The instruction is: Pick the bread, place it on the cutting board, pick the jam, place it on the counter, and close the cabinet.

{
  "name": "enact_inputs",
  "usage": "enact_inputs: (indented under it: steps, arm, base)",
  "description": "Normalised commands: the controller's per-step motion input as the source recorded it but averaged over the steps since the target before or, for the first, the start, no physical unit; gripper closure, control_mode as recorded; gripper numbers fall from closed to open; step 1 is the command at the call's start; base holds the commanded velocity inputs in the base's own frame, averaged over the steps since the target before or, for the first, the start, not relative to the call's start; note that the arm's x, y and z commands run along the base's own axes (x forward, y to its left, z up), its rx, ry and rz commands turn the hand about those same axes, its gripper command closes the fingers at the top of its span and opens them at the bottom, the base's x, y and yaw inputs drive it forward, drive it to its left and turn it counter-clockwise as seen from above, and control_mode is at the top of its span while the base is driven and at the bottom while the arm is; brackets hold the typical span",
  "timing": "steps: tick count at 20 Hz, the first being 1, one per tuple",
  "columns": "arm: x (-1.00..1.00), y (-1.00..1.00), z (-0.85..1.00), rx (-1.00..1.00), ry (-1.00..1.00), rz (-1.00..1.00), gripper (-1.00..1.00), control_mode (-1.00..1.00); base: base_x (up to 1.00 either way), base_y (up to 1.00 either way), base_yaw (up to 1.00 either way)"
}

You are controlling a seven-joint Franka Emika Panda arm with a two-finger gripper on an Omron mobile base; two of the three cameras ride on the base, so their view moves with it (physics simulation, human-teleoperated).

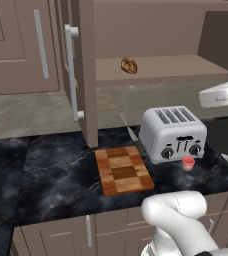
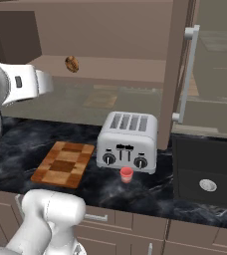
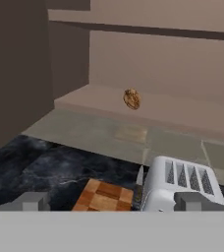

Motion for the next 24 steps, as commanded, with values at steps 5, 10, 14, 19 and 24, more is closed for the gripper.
enact_inputs:
  steps: [5, 10, 14, 19, 24]
  arm:
    - [0.19, 0.59, 0.06, -0.01, 0.11, 0.00, -1.00, -1.00]
    - [0.19, 0.42, 0.03, 0.00, 0.11, 0.00, -1.00, -1.00]
    - [0.30, 0.13, 0.01, 0.01, 0.10, 0.00, -1.00, -1.00]
    - [0.43, -0.06, 0.00, 0.02, 0.00, 0.03, -1.00, -1.00]
    - [0.35, -0.02, -0.03, 0.00, 0.00, 0.00, -1.00, -1.00]
  base:
    - [0.00, 0.00, 0.00]
    - [0.00, 0.00, 0.00]
    - [0.00, 0.00, 0.00]
    - [0.00, 0.00, 0.00]
    - [0.00, 0.00, 0.00]
